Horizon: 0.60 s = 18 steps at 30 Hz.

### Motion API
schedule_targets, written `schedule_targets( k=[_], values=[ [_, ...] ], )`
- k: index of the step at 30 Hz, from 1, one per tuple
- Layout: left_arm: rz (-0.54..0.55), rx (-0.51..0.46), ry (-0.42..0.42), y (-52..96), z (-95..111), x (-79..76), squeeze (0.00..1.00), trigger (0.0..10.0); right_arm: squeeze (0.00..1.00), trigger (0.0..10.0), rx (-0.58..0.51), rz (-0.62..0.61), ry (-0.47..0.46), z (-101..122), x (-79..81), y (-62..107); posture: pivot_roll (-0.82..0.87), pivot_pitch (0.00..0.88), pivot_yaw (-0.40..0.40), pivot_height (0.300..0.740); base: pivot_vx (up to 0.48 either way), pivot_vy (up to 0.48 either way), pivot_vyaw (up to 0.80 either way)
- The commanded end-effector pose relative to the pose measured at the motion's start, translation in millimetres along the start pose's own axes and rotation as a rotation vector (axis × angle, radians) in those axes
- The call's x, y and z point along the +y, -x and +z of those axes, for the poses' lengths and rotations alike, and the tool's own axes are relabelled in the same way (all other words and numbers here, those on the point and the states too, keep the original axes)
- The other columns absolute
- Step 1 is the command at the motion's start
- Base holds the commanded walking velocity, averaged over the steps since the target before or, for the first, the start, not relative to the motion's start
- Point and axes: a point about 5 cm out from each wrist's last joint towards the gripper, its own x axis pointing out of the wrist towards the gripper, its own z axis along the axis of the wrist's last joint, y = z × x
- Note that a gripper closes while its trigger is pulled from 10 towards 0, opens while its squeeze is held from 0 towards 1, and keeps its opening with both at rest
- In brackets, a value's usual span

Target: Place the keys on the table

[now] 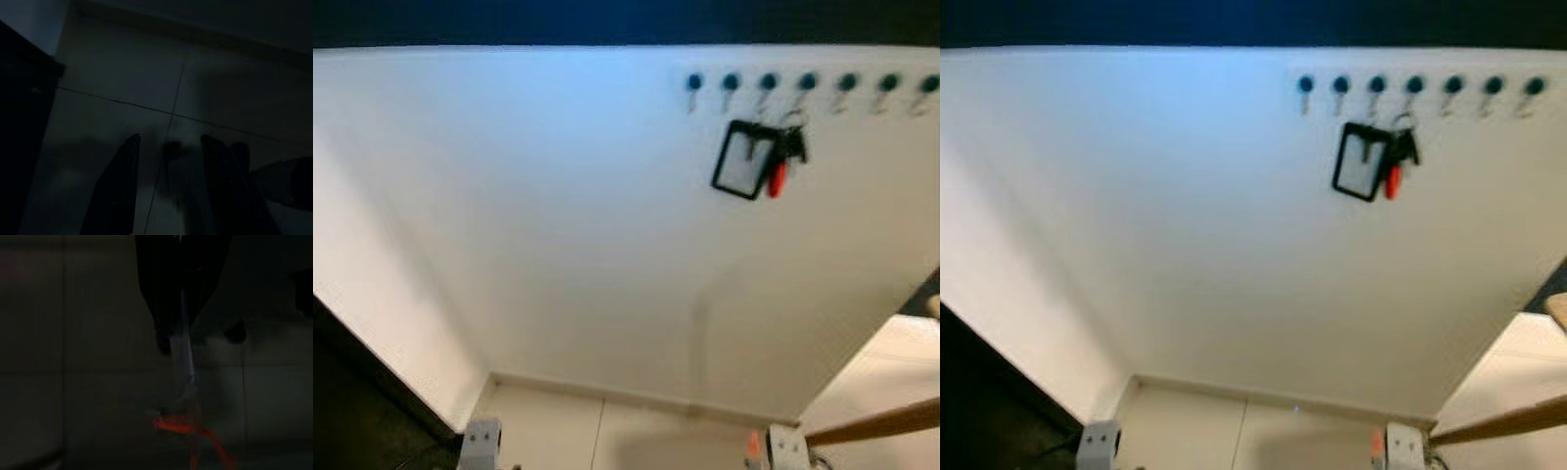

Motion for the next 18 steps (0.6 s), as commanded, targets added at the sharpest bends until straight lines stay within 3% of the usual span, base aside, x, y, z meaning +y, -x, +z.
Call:
schedule_targets(
  k=[1, 5, 12, 15, 18],
  values=[
    [-0.004, 0.018, -0.025, 1.2, -2.7, 3.1, 0.0, 10.0, 0.0, 10.0, 0.022, 0.002, -0.008, -6.5, 2.5, 1.0, 0.0, 0.089, 0.009, 0.74, 0.0, 0.0, 0.0],
    [-0.028, 0.04, -0.068, 0.4, -2.7, 1.5, 0.0, 10.0, 0.0, 10.0, 0.017, 0.005, -0.01, -5.4, 3.7, 0.6, 0.0, 0.087, 0.012, 0.74, 0.0, 0.0, 0.0],
    [-0.035, 0.048, -0.109, -0.8, -1.3, 0.0, 0.0, 10.0, 0.0, 10.0, 0.019, 0.001, -0.015, -6.9, 1.1, 1.4, 0.0, 0.084, 0.019, 0.74, 0.0, -0.389, 0.0],
    [-0.02, 0.033, -0.085, -0.8, -0.4, 0.3, 0.0, 10.0, 0.0, 10.0, 0.022, -0.002, -0.016, -8.3, -0.5, 2.0, 0.01, 0.082, 0.02, 0.74, 0.0, -0.364, 0.0],
    [-0.013, 0.023, -0.098, -1.1, 1.3, 0.5, 0.0, 10.0, 0.0, 10.0, 0.028, -0.004, -0.017, -10.1, -1.6, 2.5, 0.01, 0.083, 0.02, 0.74, 0.0, 0.0, 0.0]
  ],
)
